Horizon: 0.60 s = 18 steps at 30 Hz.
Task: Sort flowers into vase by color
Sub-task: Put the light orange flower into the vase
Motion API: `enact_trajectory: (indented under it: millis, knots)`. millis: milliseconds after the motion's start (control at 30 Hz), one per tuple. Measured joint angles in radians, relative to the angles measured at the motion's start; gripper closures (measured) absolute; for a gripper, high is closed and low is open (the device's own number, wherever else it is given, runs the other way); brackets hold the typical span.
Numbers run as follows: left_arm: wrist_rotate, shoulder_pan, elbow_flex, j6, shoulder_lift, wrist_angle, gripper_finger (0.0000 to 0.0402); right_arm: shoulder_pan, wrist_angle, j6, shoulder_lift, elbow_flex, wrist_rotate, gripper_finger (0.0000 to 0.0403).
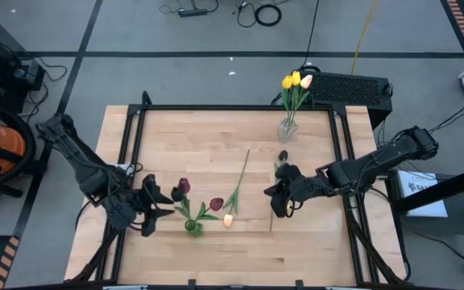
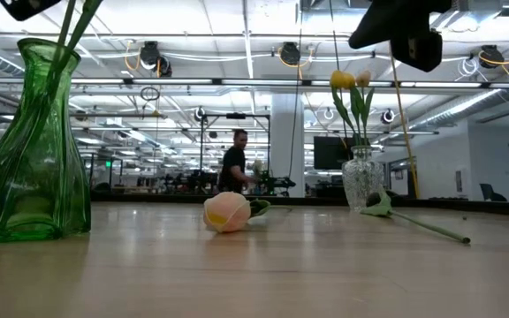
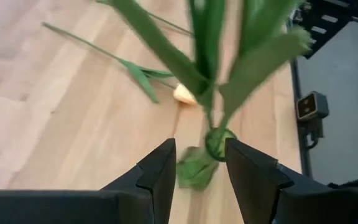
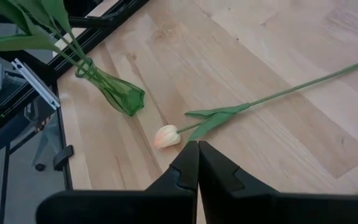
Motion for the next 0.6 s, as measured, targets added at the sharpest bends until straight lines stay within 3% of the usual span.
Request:
enact_trajectory:
  millis: [300, 433, 600]
  knots:
    - [-0.015, 0.0, 0.0, 0.007, -0.026, -0.004, 0.0256, -0.036, 0.005, -0.051, 0.0, 0.0, 0.053, 0.0403]
    - [-0.013, 0.005, 0.0, 0.08, -0.026, -0.018, 0.0256, -0.064, 0.035, -0.096, 0.0, 0.0, 0.08, 0.0403]
    - [-0.021, 0.036, 0.0, -0.003, -0.055, -0.235, 0.0256, -0.111, 0.052, -0.095, 0.0, 0.0, 0.079, 0.0403]
